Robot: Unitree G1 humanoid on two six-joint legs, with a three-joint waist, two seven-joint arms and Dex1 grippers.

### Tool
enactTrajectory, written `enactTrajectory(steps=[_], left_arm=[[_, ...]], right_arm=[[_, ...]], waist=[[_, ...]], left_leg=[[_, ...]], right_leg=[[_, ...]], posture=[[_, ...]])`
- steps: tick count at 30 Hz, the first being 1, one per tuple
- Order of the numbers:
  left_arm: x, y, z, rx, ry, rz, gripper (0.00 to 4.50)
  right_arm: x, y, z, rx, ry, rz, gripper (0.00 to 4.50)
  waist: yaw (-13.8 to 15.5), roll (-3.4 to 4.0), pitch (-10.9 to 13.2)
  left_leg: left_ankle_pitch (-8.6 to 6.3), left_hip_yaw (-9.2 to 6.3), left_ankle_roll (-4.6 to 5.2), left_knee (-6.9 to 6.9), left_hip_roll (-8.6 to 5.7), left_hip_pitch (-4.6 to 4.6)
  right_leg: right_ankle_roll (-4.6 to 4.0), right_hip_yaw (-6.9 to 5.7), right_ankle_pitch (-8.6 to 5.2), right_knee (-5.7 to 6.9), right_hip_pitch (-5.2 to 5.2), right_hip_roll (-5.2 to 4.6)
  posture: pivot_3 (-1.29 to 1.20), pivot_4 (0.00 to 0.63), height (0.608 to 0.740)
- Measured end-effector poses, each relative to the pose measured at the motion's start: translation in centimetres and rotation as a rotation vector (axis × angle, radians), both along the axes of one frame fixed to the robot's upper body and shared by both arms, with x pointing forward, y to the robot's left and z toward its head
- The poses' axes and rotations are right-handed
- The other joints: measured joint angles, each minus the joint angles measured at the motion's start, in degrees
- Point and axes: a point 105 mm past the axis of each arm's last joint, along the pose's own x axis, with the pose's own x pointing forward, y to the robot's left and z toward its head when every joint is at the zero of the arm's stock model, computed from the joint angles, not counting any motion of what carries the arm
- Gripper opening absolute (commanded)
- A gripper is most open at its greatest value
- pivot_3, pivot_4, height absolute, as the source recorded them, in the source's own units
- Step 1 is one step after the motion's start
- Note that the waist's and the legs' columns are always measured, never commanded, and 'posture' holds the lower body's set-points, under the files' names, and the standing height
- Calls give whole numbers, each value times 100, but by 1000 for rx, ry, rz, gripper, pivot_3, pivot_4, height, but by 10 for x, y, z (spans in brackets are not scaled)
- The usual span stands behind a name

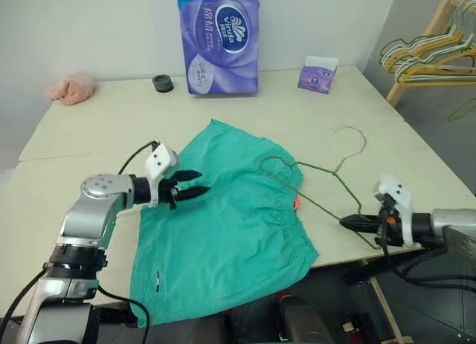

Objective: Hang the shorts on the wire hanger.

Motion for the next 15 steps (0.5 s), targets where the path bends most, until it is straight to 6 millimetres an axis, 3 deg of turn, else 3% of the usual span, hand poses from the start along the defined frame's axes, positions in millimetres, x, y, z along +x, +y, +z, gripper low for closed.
enactTrajectory(steps=[4, 9, 15], left_arm=[[-7, -11, 5, 6, -25, -87, 2436], [-13, -22, -1, 30, -14, -165, 2436], [-14, -28, -3, 46, -15, -201, 2436]], right_arm=[[-25, -23, -13, 29, 95, -135, 0], [-55, -32, -27, 49, 204, -196, 0], [-63, -25, -20, 78, 211, -163, 0]], waist=[[-24, 0, 0], [-107, 0, 0], [-206, -3, 2]], left_leg=[[0, 12, 0, 1, -2, 20], [-1, 12, 1, -6, 2, 24], [-1, 12, 1, -7, 2, 23]], right_leg=[[17, 10, -10, -2, 18, 3], [17, 11, -13, -2, 19, 25], [18, 11, -13, -7, 18, 28]], posture=[[-258, 137, 740], [-272, 142, 740], [-268, 143, 740]])
